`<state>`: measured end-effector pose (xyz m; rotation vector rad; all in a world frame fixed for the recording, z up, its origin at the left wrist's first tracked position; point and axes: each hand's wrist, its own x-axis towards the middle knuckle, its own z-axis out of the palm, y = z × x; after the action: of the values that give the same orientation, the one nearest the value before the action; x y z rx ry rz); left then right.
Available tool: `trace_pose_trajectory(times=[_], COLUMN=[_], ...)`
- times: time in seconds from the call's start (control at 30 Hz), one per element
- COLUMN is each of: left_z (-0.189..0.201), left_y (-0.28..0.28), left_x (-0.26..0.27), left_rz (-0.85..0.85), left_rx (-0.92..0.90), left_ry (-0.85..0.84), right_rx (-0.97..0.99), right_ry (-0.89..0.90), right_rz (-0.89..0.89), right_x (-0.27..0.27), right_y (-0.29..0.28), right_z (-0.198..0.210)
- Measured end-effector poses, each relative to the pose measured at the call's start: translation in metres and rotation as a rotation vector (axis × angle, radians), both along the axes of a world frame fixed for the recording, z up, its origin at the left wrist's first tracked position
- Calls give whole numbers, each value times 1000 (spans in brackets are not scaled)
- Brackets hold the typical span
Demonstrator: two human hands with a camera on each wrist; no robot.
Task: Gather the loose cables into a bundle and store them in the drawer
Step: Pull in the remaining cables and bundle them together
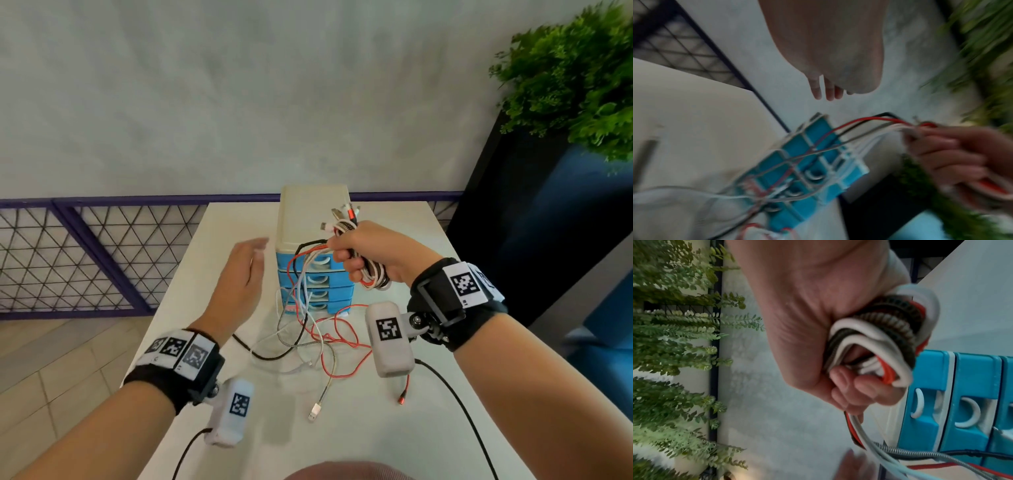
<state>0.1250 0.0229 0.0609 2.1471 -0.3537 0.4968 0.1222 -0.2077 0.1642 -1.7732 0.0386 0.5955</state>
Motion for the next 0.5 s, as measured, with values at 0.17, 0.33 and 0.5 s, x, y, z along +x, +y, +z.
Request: trace_pose_trajectory(times=[0.17,0.33,0.5], left_z=[60,65,66], left_y=[-37,-46,-39], left_x=[-5,-4,-10], left_rz=[-311,-429,-689], left_rx=[-242,-314,-558], left_ry=[380,823,1171], right_rx=[-33,-1,-7], right_ry=[-33,-112,-189], right_rz=[183,207,184], right_x=[-7,-13,-17], right_y=[10,4,0], right_z=[2,3,-3])
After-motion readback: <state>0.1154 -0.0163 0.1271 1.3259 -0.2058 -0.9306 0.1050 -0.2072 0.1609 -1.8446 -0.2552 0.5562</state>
